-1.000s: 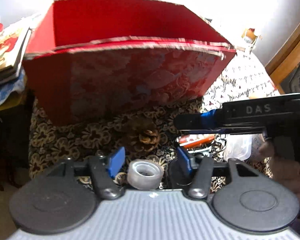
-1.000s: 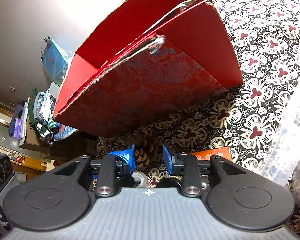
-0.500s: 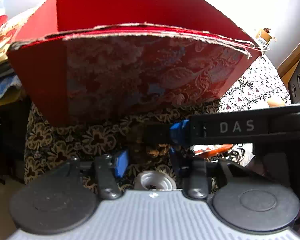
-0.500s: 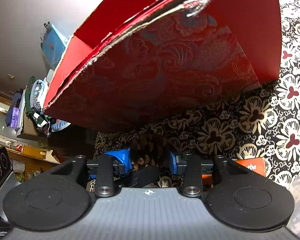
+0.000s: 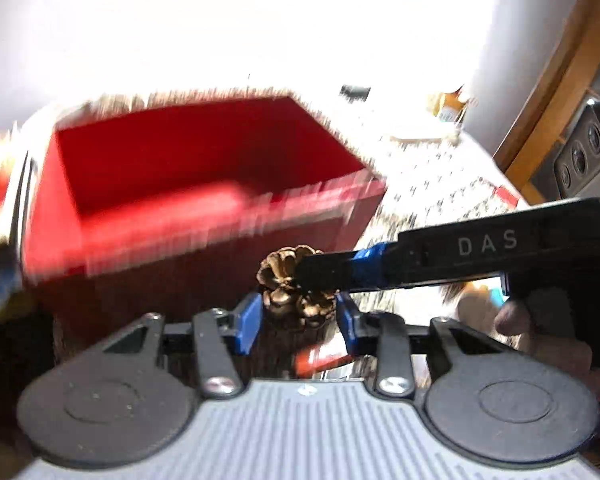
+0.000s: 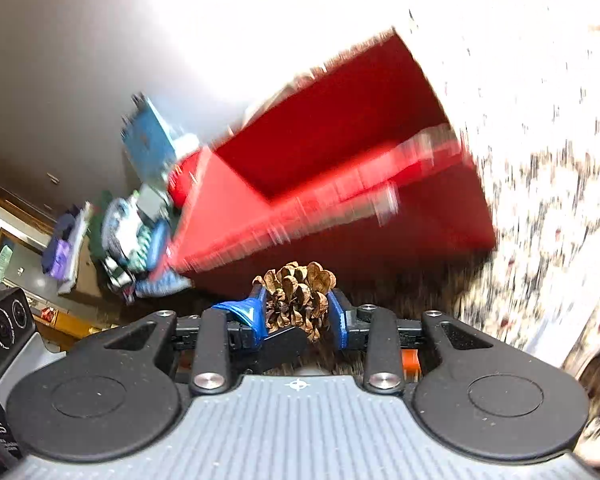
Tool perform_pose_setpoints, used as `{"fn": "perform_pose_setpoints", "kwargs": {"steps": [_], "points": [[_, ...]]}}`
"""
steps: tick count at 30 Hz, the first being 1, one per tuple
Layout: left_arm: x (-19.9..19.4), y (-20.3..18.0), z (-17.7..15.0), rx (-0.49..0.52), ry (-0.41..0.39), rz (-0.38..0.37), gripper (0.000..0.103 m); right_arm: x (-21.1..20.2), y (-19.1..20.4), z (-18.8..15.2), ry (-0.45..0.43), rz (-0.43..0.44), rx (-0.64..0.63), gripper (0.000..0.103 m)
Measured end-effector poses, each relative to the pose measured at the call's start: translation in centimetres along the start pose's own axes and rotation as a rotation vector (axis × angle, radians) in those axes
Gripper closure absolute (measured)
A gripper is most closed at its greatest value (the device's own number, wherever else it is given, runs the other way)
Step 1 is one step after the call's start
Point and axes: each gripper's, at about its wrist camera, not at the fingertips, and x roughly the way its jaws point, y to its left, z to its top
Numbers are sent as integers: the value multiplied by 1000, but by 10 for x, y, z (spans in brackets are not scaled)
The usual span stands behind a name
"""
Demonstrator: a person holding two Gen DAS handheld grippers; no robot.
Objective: Organize rigid objects
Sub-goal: 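Lift the pine cone with the right gripper and carry it over the red box, then lower the pine cone into the red box and open the right gripper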
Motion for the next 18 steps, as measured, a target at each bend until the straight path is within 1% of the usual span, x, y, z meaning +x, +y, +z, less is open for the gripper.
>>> {"fn": "perform_pose_setpoints", "kwargs": {"steps": [4,6,8,11,13,16,18], "points": [[-12,4,47,27,-91,8,69,-2,24,45,-69,8,-71,86],[-10,14,69,26,-128,23,69,9,31,62,-96,5,-118,86],[-2,30,86,12,-136,37,69,28,30,77,-89,-12,-118,86],[20,48,103,-11,-110,59,70,62,26,89,-58,-42,-124,87],[41,60,108,-31,-68,75,70,85,25,92,-34,-67,-134,86],[69,78,102,-59,-16,106,70,112,16,94,5,-93,-139,87],[86,92,97,-84,17,121,69,128,10,96,35,-96,-118,87]]}}
